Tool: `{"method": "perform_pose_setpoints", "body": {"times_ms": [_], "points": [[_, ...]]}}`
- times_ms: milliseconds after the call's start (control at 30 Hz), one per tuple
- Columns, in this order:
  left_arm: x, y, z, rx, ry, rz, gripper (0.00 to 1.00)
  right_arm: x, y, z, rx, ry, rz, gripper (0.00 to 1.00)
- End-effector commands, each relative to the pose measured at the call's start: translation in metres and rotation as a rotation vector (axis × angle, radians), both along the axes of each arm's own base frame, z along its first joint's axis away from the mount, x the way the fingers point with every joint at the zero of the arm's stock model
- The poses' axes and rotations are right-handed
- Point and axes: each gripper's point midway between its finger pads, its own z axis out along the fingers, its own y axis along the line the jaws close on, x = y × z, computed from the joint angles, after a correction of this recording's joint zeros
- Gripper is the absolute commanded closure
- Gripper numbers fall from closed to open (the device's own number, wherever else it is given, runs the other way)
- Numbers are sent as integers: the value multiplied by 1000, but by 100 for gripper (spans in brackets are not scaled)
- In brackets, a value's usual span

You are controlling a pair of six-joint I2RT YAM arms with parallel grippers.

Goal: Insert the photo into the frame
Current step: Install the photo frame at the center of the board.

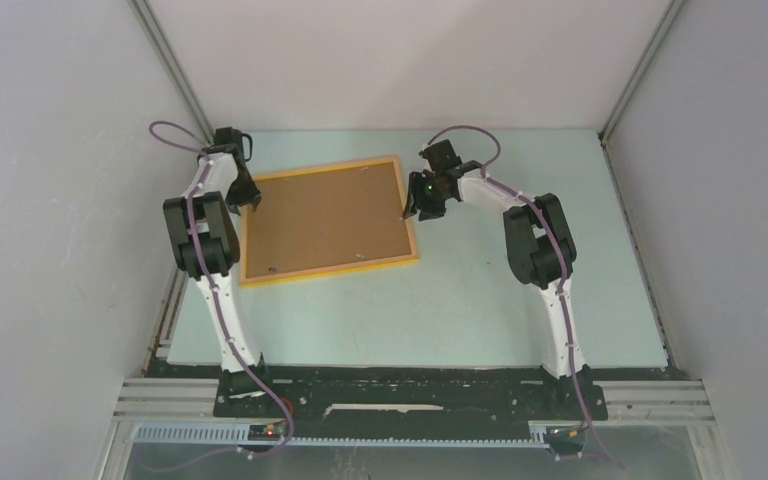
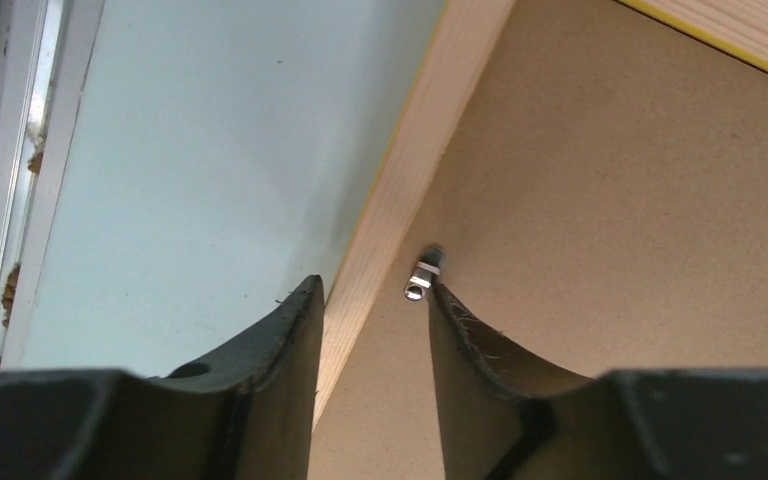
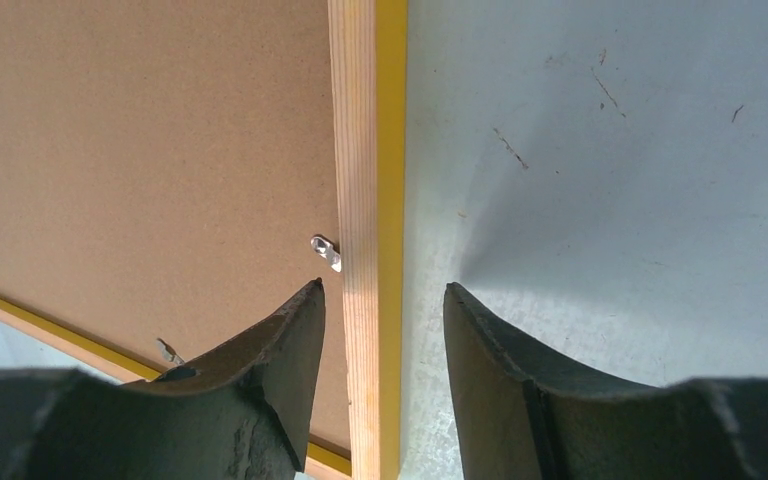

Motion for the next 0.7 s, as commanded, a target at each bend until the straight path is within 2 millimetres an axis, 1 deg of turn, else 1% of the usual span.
{"method": "perform_pose_setpoints", "body": {"times_ms": [0,100,200,300,367,400,533,567,667], "points": [[12,2,4,-15,-33,60,60,8,6,10,4,-33,19,45],[9,6,2,0,-28,95,64,7,7,9,5,-31,24,46],[9,7,2,-25,-39,132,68,6,9,9,5,-30,29,47],[13,5,6,-69,-78,167,79,6,10,9,3,-30,32,47],[16,2,11,-101,-107,195,81,6,10,8,1,-28,32,47],[18,2,14,-107,-121,201,80,6,10,9,1,-28,32,47],[27,-2,35,-99,-208,161,67,6,10,7,0,-26,32,48],[28,-2,40,-93,-217,146,61,6,10,8,1,-25,33,48],[30,-4,46,-87,-238,123,49,6,10,8,0,-24,32,48]]}}
